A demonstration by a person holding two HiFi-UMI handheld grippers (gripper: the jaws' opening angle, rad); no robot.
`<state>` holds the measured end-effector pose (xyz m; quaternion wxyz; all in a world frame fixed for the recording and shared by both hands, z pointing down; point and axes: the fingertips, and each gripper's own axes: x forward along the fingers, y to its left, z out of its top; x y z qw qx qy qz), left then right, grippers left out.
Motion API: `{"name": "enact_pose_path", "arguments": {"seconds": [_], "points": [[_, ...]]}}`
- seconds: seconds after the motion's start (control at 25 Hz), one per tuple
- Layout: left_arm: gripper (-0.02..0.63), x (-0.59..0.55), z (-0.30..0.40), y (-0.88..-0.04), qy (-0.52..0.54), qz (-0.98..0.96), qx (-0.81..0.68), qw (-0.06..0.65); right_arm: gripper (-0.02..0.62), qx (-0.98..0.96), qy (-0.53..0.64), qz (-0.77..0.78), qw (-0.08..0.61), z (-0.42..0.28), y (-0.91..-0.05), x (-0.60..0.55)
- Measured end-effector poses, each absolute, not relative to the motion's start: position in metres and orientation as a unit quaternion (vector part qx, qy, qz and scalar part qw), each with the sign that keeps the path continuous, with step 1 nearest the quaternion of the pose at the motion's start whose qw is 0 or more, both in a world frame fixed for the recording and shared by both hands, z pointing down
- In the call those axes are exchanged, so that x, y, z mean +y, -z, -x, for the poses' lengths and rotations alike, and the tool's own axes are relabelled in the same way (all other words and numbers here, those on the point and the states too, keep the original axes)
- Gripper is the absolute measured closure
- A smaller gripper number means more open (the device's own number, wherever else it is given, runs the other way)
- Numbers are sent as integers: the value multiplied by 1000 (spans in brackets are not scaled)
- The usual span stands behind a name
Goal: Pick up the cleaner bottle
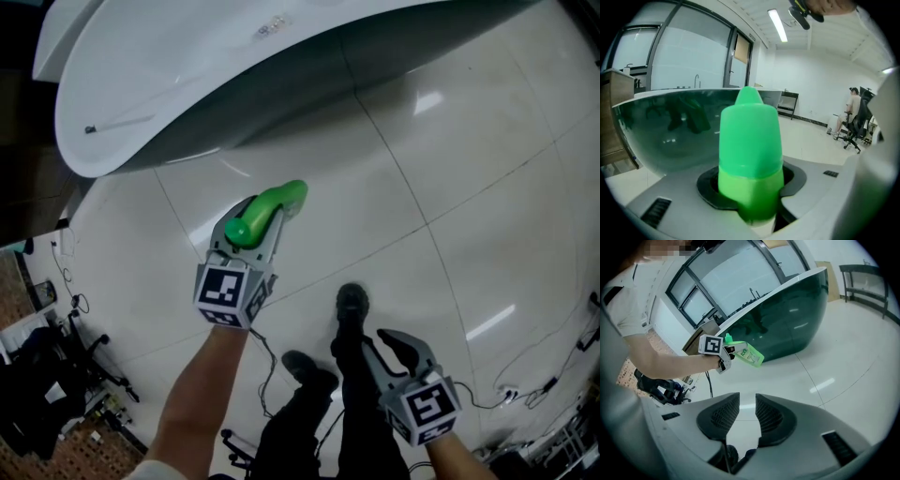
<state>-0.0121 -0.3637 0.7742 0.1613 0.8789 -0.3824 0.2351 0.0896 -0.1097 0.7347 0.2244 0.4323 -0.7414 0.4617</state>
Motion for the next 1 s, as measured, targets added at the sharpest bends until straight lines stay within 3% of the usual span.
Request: {"name": "enact_pose_path", "arguments": {"seconds": [1.0], "points": [[430,-259,120,-506,-128,-893,-412,125,486,-772,-370,-464,229,-41,-592,-70]]}}
